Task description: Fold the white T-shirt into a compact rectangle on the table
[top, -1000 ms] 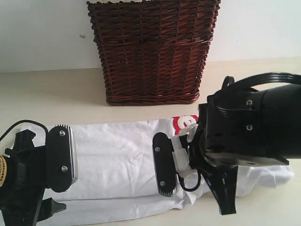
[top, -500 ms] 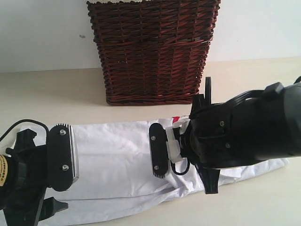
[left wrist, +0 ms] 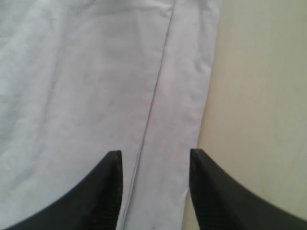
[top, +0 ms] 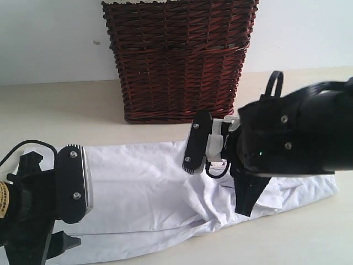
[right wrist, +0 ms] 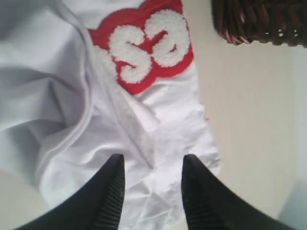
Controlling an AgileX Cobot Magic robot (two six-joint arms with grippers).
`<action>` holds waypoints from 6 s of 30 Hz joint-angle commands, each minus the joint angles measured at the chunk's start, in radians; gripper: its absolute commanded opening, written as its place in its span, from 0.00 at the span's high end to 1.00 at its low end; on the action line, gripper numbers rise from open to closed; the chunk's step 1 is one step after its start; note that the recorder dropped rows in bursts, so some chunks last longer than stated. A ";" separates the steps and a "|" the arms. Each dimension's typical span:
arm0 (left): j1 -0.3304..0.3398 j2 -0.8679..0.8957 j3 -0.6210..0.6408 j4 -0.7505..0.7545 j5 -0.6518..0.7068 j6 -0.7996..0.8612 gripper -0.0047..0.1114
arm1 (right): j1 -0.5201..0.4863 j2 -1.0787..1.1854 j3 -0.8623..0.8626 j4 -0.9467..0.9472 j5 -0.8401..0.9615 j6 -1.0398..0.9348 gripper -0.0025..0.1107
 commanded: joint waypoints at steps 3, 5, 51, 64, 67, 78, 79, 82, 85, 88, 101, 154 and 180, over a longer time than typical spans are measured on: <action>-0.006 -0.018 -0.003 -0.027 -0.009 -0.008 0.58 | -0.007 -0.080 0.001 0.527 0.009 -0.391 0.65; -0.006 -0.025 -0.003 -0.027 -0.009 -0.008 0.58 | -0.007 -0.057 0.020 0.500 -0.010 -0.362 0.65; -0.006 -0.040 -0.003 -0.052 -0.019 -0.011 0.58 | 0.001 0.144 -0.007 -0.506 0.143 0.381 0.58; -0.006 -0.048 -0.003 -0.091 0.001 -0.011 0.58 | -0.267 0.130 -0.007 0.006 -0.150 0.318 0.70; -0.006 -0.064 -0.003 -0.108 0.001 -0.011 0.58 | -0.353 0.130 -0.007 0.025 -0.162 0.318 0.67; -0.006 -0.076 -0.003 -0.131 -0.001 -0.011 0.58 | -0.627 0.130 -0.095 0.799 -0.314 -0.307 0.67; -0.006 -0.076 -0.003 -0.131 -0.001 -0.011 0.58 | -0.629 0.130 -0.100 0.819 -0.296 -0.357 0.67; -0.006 -0.076 -0.003 -0.133 -0.001 -0.011 0.58 | -0.629 0.149 -0.100 0.697 -0.201 -0.363 0.67; -0.006 -0.076 -0.003 -0.139 -0.001 -0.011 0.58 | -0.629 0.163 -0.100 0.547 -0.173 -0.185 0.71; -0.006 -0.076 -0.003 -0.146 -0.001 -0.011 0.58 | -0.629 0.165 -0.100 0.505 -0.141 -0.135 0.82; -0.006 -0.076 -0.003 -0.148 -0.001 -0.008 0.58 | -0.627 0.165 -0.100 0.732 0.118 -0.495 0.98; -0.008 -0.098 -0.003 -0.153 -0.017 -0.007 0.58 | -0.627 0.061 -0.020 0.821 0.262 -1.040 0.98; -0.008 -0.133 -0.060 -0.153 0.126 -0.034 0.59 | -0.627 -0.048 0.005 1.123 -0.148 -0.937 0.73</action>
